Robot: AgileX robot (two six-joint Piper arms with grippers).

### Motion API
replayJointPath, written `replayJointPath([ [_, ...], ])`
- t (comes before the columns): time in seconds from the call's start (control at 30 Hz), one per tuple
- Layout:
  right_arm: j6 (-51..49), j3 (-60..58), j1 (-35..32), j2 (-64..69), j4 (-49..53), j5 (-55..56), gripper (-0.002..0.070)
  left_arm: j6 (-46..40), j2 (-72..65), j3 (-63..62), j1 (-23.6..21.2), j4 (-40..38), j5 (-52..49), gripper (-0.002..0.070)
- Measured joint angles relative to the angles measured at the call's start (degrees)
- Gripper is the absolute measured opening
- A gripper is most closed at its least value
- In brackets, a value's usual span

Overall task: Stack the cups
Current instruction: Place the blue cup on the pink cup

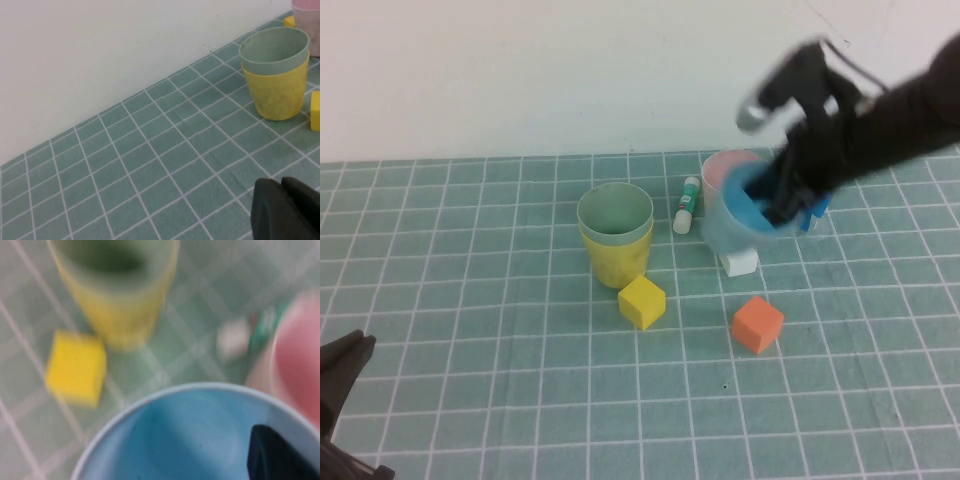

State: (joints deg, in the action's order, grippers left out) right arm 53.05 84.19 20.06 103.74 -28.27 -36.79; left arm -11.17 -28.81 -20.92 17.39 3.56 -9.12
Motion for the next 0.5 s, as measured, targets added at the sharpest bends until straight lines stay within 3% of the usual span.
replayJointPath([
  [0.23,-6.2,20.7,2.4,6.0,5.6,0.2,0.0048,0.0,0.0,0.0,0.0,0.1,0.1,0.0001],
  [0.5,-15.4,37.6,2.4,20.0,19.2,-12.1,0.0046,0.0,0.0,0.0,0.0,0.1,0.1,0.0001],
])
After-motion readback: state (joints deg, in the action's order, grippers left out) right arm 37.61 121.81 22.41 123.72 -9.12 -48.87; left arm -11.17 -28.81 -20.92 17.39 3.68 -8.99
